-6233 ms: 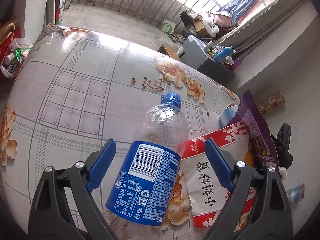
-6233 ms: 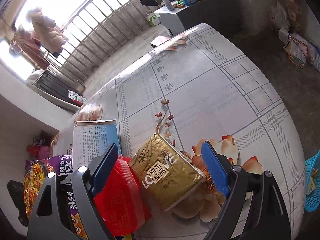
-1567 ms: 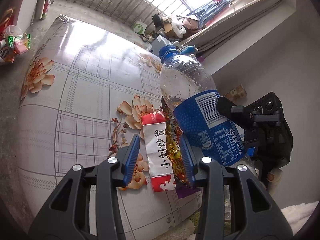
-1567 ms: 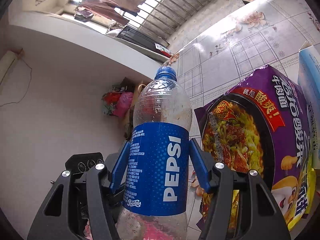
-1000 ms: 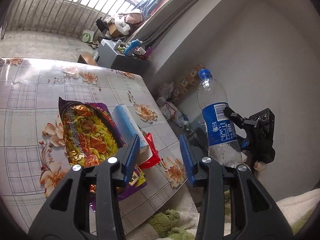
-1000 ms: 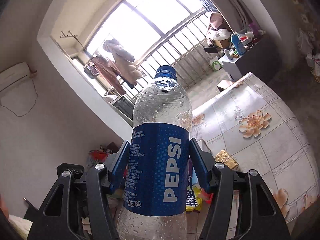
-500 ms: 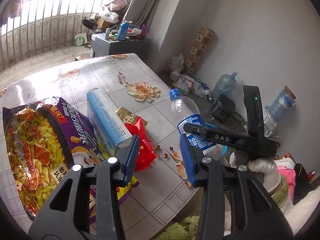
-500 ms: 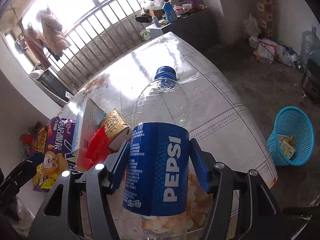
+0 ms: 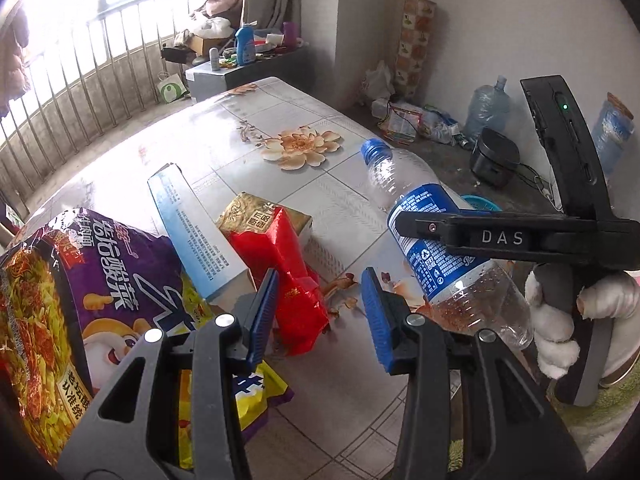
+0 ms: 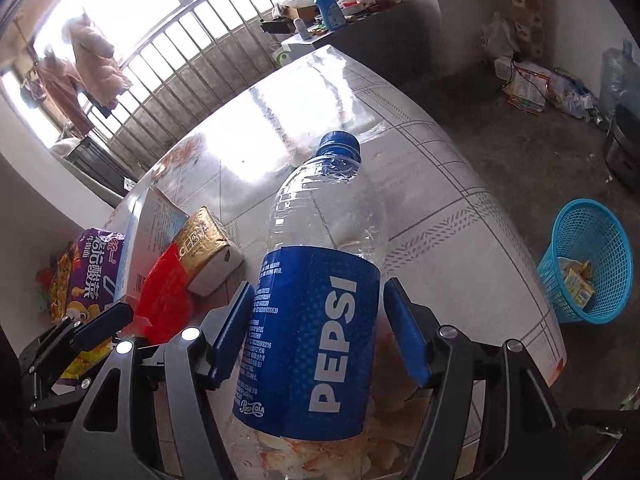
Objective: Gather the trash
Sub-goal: 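Close the left tool on the red snack packet while the right tool holds the bottle, then carry the bottle and red packet over the blue basket and open both tools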
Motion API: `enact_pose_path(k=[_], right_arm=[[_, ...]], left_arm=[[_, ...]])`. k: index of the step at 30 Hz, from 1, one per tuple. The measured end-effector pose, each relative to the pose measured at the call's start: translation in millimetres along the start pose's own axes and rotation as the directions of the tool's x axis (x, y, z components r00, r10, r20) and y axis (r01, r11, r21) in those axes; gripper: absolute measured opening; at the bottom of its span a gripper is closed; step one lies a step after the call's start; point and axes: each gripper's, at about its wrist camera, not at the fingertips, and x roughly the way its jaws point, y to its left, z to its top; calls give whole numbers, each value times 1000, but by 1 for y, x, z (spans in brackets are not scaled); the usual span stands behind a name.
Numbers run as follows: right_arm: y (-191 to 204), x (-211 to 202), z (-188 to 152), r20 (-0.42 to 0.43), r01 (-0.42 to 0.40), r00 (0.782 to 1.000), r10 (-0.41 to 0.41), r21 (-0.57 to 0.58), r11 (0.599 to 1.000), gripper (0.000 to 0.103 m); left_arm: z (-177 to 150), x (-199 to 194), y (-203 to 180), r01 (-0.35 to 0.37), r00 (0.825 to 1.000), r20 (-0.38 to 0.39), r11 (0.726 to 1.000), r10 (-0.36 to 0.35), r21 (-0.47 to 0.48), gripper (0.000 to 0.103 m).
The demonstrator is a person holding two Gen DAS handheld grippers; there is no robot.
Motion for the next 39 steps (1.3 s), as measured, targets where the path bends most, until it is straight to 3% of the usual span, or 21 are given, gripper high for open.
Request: enact_pose_path(k=[6,7,10,13,17,20,29,35,39], right_arm=[[-2,8,0,-44,-55,997,56,11,998,74],[-3,9,0,-52,-69,996,69,17,998,74],[-3,11,-1,-67,-91,994,91,14,996,74],[-3,10,-2,-69,-105,992,106,14,994,74],[-4,9,-4,-66,-112,991,113,10,994,73],[-6,10,-5,-72,-141,987,142,19,990,67],[-32,-3,-5,-37,-237,969,244,137,962,65],[-55,-38,0,70,-295,955,287,187,937,64],[-87,-72,0,177,-286,952,248,238,928,65]], left_arm=[[-5,11,-21,-133,991,4,980,134,149,40],[-6,13,-23,-142,990,-2,976,144,165,37],[-9,19,-26,-160,986,-20,968,167,191,17],[-9,19,-24,-161,986,-23,969,168,188,6],[-1,10,-18,-151,988,3,977,152,153,3],[8,-3,-12,-118,993,36,987,115,108,1],[45,-56,2,30,984,175,1000,-29,1,1],[71,-68,0,191,958,225,981,-177,-42,1],[97,-49,-18,340,923,209,939,-322,-54,1]])
